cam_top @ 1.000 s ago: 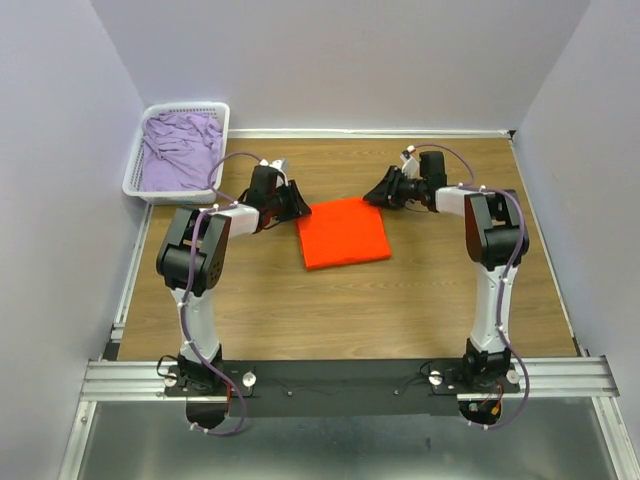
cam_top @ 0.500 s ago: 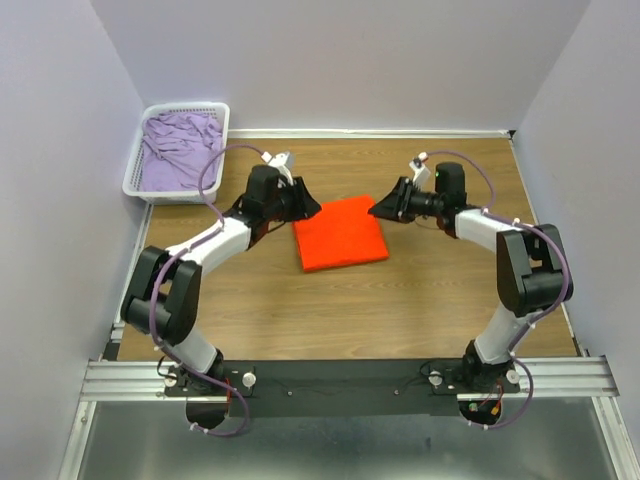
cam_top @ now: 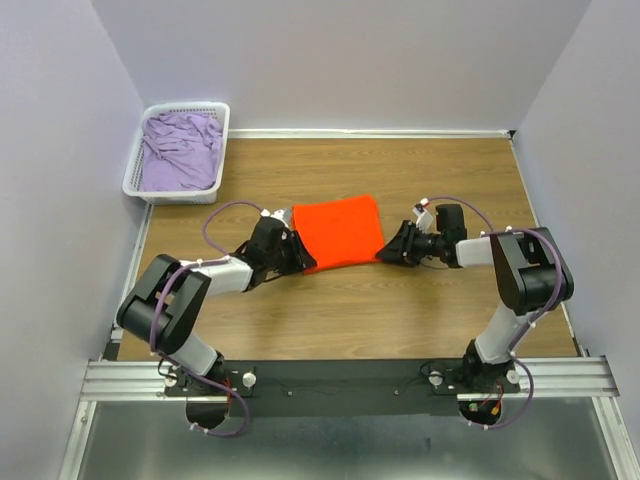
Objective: Fold and stack the t-shirts
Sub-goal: Fold the tshirt, then neatly place the folded tshirt to the corner
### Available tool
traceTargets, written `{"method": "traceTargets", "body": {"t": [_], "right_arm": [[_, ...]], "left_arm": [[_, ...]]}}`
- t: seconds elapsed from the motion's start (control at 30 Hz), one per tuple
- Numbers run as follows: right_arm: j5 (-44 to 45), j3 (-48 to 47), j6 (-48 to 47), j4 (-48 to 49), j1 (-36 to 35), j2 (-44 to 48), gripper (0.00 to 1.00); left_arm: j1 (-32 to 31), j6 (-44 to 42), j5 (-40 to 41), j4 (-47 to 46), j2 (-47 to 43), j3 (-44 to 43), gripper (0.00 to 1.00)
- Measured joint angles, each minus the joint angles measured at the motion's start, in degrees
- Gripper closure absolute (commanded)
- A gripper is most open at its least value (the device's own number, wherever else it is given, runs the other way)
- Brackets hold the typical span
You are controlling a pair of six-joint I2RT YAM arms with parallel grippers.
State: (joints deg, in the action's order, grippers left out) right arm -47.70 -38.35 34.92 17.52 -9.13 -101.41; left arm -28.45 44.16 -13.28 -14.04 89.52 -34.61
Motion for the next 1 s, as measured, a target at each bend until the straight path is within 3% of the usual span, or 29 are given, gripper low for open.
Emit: {"method": "traceTargets", "body": {"t": [0.17, 0.47, 0.6, 0.83, 1.0], "right_arm": [[2.3, 0.0, -1.6, -3.1, 0.5, 3.0, 0.52], [9.5, -2.8, -3.3, -12.3, 0.4, 14.2, 0.4], [14.1, -5.7, -4.6, -17.4, -0.3, 14.4, 0.36], [23.0, -8.4, -2.9, -22.9, -4.1, 13.4, 0.3], [28.0, -10.7, -1.7, -24.7, -8.9, 9.7, 0.33]], "left_arm": [[0.7, 1.5, 1.9, 1.7, -4.1, 2.1, 0.49], [2.6, -0.2, 12.0, 17.2, -22.4, -3.3, 0.29], [4.5, -3.9, 17.6, 21.1, -26.8, -7.4, 0.25], [5.5, -11.8, 25.7, 23.4, -34.7, -7.8, 0.01], [5.6, -15.9, 29.6, 20.8, -41.6, -5.0, 0.01]]}}
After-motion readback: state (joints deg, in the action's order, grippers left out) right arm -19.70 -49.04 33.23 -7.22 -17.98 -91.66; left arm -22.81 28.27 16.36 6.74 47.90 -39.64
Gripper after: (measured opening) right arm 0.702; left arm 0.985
